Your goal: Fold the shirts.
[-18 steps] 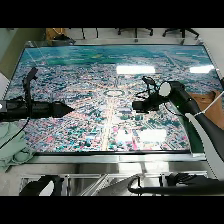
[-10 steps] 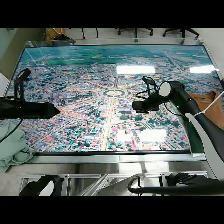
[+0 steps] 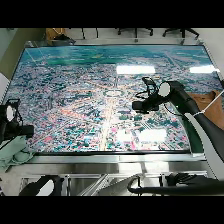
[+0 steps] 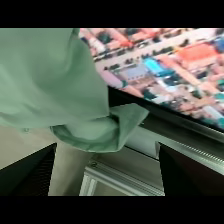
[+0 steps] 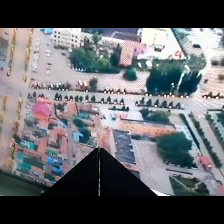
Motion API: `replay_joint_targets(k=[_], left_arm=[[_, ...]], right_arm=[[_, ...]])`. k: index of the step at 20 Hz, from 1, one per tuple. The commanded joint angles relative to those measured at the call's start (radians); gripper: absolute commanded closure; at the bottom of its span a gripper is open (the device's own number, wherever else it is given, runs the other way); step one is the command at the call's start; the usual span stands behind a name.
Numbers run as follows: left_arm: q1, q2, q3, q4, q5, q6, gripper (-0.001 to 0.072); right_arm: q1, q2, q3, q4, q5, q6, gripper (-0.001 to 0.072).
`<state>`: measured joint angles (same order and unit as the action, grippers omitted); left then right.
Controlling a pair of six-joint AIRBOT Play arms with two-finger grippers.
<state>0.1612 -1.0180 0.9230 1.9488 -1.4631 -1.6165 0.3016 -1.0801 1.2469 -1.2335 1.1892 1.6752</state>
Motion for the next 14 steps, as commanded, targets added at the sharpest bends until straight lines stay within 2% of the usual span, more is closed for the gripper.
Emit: replay_joint_targets(k=[1,5,9,10,11,12,14], left_arm=[[0.156,-0.122,-0.066,0.087,0.052,0.004,0.0014],[0.306,-0.31,-0.024,0.1,0.159,0.013,0.0015],[0.351,-0.461,0.05,0.101,0.155,0.021,0.0024],[0.359,-0.492,0.077,0.101,0.138,0.022,0.0241],[0.367,-0.519,0.103,0.1,0.116,0.039,0.0607],[0.367,-0.541,0.131,0.1,0.093,0.066,0.0691],[0.365,-0.564,0.186,0.097,0.067,0.067,0.0692]], right_arm=[[0.0,-0.001,0.0,0.0,0.0,0.0,0.069],[0.0,-0.001,0.0,0.0,0.0,0.0,0.069],[0.0,-0.001,0.0,0.0,0.0,0.0,0.069],[0.0,-0.001,0.0,0.0,0.0,0.0,0.069],[0.0,-0.001,0.0,0.0,0.0,0.0,0.069],[0.0,-0.001,0.0,0.0,0.0,0.0,0.069],[0.0,-0.001,0.0,0.0,0.0,0.0,0.069]])
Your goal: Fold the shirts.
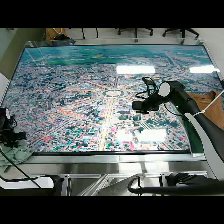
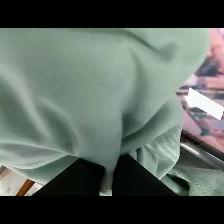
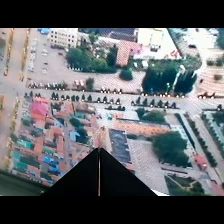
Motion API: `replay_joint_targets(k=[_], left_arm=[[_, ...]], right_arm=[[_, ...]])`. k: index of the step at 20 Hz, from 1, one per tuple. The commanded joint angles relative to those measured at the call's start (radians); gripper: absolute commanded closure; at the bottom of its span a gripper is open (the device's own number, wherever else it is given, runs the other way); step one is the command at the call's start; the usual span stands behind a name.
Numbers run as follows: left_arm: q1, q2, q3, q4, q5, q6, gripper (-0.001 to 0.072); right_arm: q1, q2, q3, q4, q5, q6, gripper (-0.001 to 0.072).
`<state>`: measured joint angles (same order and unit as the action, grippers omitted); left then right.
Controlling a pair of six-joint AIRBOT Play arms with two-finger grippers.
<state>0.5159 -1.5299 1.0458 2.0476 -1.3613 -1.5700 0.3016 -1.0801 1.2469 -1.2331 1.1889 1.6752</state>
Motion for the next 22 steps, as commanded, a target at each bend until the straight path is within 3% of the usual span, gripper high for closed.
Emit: replay_joint_targets(k=[1,4,5,6,9,14,20,21,22], left_arm=[[-0.004,-0.051,0.104,-0.012,-0.051,0.021,0.0694],[-0.106,-0.013,0.266,-0.227,-0.128,0.109,0.0694],[-0.195,0.057,0.357,-0.413,-0.12,0.116,0.0694],[-0.255,0.103,0.413,-0.503,-0.113,0.116,0.0694],[-0.447,0.217,0.56,-0.662,-0.071,0.114,0.0694],[-0.781,0.293,0.644,-0.688,-0.011,0.074,0.0693],[-0.975,0.218,0.452,-0.689,0.202,-0.01,0.0667],[-0.99,0.196,0.442,-0.689,0.211,-0.01,0.0334],[-0.997,0.177,0.441,-0.689,0.209,-0.01,0.0056]], right_arm=[[0.0,-0.001,0.0,0.0,0.0,0.0,0.069],[0.0,-0.001,0.0,0.0,0.0,0.0,0.069],[0.0,-0.001,0.0,0.0,0.0,0.0,0.069],[0.0,-0.001,0.0,0.0,0.0,0.0,0.069],[0.0,-0.001,0.0,0.0,0.0,0.0,0.069],[0.0,-0.001,0.0,0.0,0.019,0.0,0.0691],[-0.001,0.0,0.0,-0.023,0.042,0.0,0.069],[-0.001,0.0,0.0,-0.023,0.046,0.0,0.069],[-0.001,0.0,0.0,-0.021,0.058,0.0,0.069]])
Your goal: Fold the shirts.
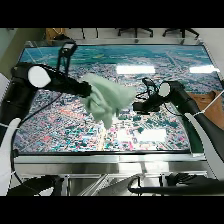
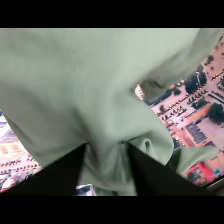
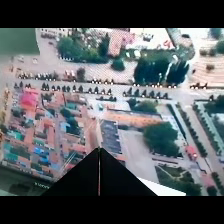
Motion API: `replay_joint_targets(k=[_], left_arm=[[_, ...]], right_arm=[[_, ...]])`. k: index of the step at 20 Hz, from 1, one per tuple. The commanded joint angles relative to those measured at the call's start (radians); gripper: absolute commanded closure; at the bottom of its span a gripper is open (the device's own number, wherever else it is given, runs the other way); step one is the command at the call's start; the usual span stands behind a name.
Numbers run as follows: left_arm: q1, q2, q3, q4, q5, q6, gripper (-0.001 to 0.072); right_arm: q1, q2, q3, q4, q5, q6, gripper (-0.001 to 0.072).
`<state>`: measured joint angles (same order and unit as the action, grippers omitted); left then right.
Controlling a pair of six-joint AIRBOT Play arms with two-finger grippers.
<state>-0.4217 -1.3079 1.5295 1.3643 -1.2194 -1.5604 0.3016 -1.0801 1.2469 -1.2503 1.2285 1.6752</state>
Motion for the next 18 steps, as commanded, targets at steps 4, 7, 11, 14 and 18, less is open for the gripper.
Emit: replay_joint_targets(k=[4,7,11,14,18], left_arm=[[-0.023,-0.066,-0.007,-0.002,-0.01,-0.019,0.0048],[0.061,-0.045,-0.003,-0.008,-0.166,-0.019,0.0048],[0.087,0.097,-0.316,-0.187,-0.071,0.003,0.0048],[0.036,0.156,-0.595,-0.297,0.218,0.011,0.0048],[-0.029,0.055,-0.763,-0.487,0.494,0.087,0.0048]], right_arm=[[-0.001,0.0,0.004,-0.002,0.104,-0.004,0.069],[-0.001,0.003,0.035,-0.014,0.162,-0.065,0.069],[-0.001,-0.006,0.04,-0.075,0.167,-0.083,0.0621],[-0.001,-0.044,0.04,-0.075,0.147,-0.082,0.0216],[-0.002,-0.063,0.04,-0.075,0.098,-0.082,0.0216]])
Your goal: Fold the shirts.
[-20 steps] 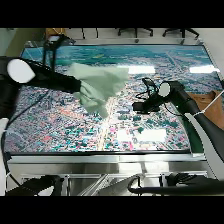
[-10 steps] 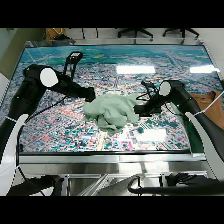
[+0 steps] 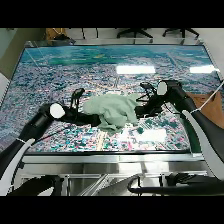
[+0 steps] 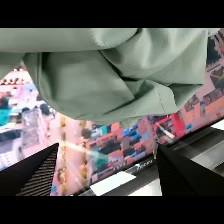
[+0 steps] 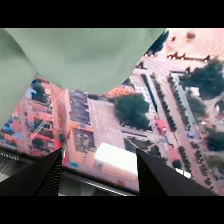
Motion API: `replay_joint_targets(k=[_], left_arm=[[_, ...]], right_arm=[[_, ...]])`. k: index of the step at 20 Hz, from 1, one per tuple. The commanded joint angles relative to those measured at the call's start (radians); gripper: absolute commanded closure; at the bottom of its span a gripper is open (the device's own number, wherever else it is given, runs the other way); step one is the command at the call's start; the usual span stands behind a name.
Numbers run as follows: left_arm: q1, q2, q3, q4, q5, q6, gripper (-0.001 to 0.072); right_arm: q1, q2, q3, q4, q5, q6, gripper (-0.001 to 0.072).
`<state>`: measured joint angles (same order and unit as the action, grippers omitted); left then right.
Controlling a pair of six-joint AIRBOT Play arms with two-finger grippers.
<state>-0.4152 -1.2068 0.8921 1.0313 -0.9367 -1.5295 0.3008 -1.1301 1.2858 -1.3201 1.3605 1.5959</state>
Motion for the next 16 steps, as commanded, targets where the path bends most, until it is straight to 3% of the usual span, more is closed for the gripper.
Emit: replay_joint_targets(k=[1,6,7,8,9,13,16], left_arm=[[-0.045,-0.092,-0.122,-0.182,0.222,0.076,0.0048],[-0.055,-0.248,-0.034,-0.185,0.206,0.102,0.0055],[-0.043,-0.269,-0.008,-0.185,0.187,0.113,0.0283],[-0.027,-0.28,0.014,-0.185,0.167,0.119,0.061],[-0.008,-0.283,0.032,-0.185,0.15,0.121,0.069],[0.076,-0.277,0.083,-0.185,0.068,0.146,0.0691],[0.111,-0.277,0.094,-0.186,0.016,0.161,0.0691]], right_arm=[[-0.001,-0.011,0.001,-0.005,-0.05,-0.003,0.0217],[-0.033,-0.007,0.002,-0.004,-0.059,0.003,0.0217],[-0.066,-0.005,0.002,-0.003,-0.058,0.011,0.0217],[-0.112,-0.005,0.008,0.011,-0.057,0.013,0.0217],[-0.162,-0.005,0.008,0.045,-0.059,0.011,0.0217],[-0.362,-0.077,0.007,0.348,-0.105,-0.167,0.0215],[-0.393,-0.173,0.007,0.462,-0.167,-0.275,0.0214]])
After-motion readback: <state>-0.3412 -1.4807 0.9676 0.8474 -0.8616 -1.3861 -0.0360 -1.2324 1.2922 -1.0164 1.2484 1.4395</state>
